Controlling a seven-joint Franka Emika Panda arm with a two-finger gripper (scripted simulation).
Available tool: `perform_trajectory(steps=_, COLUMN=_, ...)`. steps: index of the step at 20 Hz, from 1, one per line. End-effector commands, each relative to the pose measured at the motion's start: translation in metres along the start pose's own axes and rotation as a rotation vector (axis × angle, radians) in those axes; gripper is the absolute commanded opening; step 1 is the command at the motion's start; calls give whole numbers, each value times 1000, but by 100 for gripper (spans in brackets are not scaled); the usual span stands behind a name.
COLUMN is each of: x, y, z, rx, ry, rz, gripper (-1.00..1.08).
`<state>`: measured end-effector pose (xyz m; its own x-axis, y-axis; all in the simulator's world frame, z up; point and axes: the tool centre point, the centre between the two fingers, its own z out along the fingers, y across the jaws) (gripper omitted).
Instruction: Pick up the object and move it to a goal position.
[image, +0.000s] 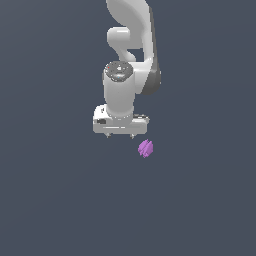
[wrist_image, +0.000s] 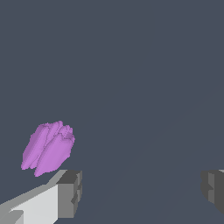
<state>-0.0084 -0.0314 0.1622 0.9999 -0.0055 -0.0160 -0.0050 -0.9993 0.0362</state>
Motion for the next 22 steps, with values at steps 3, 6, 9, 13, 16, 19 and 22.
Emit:
perform_trajectory(steps=3, x=0, y=1, z=1, rx=0, ry=-1, rz=0, gripper=100)
perform_trajectory(steps=6, x=-2, y=6, z=4, rx=2, ry=-8, rz=1, gripper=100)
perform_trajectory(steps=9, x=-4, y=13, z=8, rx=6, ry=-16, rz=2, gripper=100)
perform_trajectory(steps=13, x=-4, y=16, z=10, rx=7, ry=-19, rz=3, gripper=100)
perform_trajectory(steps=16, x=-4, y=16, z=9, rx=6, ry=-19, rz=3, gripper=100)
perform_trajectory(steps=19, x=-4, y=15, z=10, rx=7, ry=-19, rz=7, gripper=100)
perform_trajectory(steps=22, x=-4, y=11, z=11, rx=7, ry=-18, rz=20, gripper=100)
